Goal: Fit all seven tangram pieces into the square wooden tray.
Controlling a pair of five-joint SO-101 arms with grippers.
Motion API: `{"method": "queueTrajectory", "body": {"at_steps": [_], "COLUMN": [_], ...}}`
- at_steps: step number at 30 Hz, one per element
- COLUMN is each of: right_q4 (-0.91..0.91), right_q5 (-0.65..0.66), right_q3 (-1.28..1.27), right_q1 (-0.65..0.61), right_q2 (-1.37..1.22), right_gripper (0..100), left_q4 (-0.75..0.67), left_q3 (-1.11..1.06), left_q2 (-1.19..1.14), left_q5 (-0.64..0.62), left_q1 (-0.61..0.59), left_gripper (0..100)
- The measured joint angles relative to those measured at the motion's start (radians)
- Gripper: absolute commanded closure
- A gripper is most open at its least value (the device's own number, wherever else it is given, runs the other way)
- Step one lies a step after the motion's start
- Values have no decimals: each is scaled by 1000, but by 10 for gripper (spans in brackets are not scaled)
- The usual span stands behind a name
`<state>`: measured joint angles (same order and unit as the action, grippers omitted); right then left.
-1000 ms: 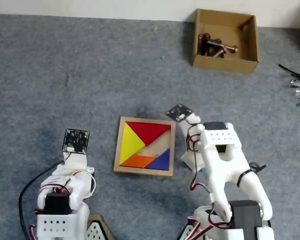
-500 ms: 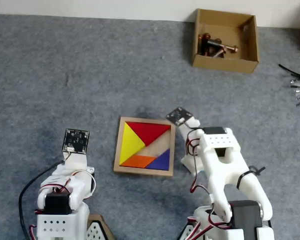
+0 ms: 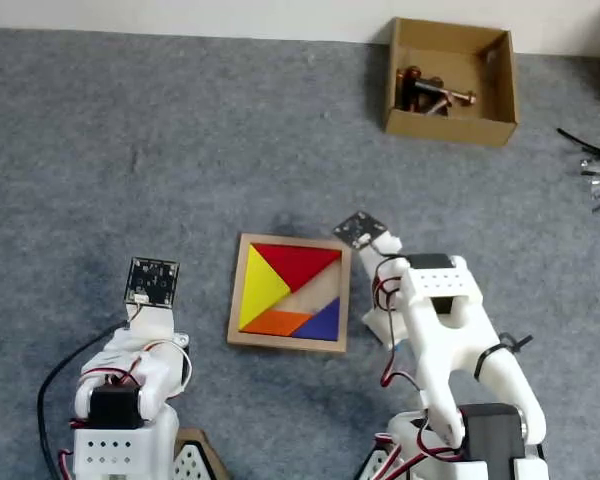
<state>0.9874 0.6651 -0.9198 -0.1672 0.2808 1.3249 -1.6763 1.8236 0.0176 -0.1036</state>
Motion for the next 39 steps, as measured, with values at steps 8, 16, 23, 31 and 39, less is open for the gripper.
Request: {"method": "queueTrajectory", "body": {"at_steps": [8, 16, 23, 31, 39], "right_q4": [0, 0, 2, 2, 2], "right_q5": [0, 0, 0, -63, -81], "right_q3": [0, 2, 5, 72, 196], "right_q1": [0, 0, 0, -2, -26], "right_q2": [0, 0, 0, 0, 0], "right_gripper": [988, 994, 994, 994, 994], "left_q4": [0, 0, 0, 0, 0], "left_q3": [0, 0, 0, 0, 0], "left_q2": [0, 0, 0, 0, 0], "left_q5": [0, 0, 0, 0, 0], "left_q1": [0, 0, 0, 0, 0], "left_gripper": [995, 995, 995, 995, 995]}}
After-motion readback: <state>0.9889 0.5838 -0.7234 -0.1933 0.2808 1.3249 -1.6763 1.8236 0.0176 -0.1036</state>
